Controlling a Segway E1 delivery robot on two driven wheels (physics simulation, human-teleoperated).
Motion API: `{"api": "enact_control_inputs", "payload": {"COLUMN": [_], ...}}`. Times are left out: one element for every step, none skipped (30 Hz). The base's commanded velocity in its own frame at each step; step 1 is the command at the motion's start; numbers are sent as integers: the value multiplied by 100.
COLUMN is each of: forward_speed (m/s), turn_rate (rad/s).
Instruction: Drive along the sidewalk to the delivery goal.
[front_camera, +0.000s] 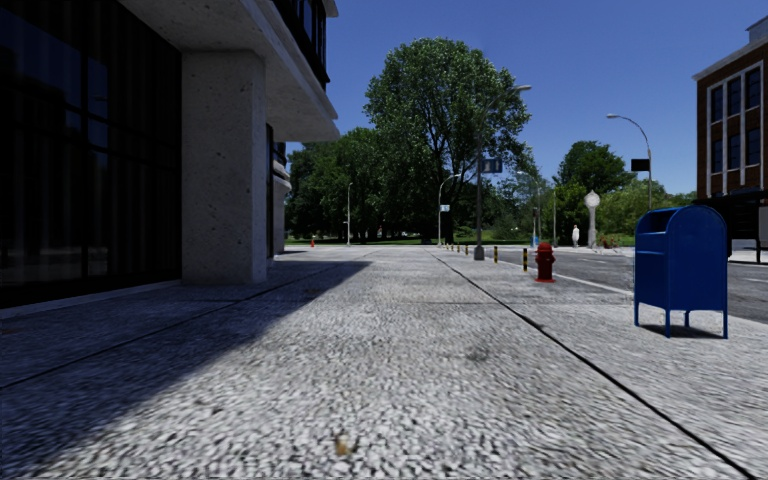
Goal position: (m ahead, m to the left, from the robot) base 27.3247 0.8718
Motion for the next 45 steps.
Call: {"api": "enact_control_inputs", "payload": {"forward_speed": [199,199,199,199,199,199,199,199,199,199,199,199,199,199,199,199,199,199,199,199,199,199,199,199,199,199,199,199,199,199,199,199,199,199,199,199,199,199,199,199,199,199,199,199,199], "turn_rate": [0,0,0,0,0,0,0,0,0,0,0,0,0,0,0,0,0,0,0,0,0,0,0,0,0,0,0,0,0,0,0,0,0,0,0,0,0,0,0,0,0,0,0,0,0]}}
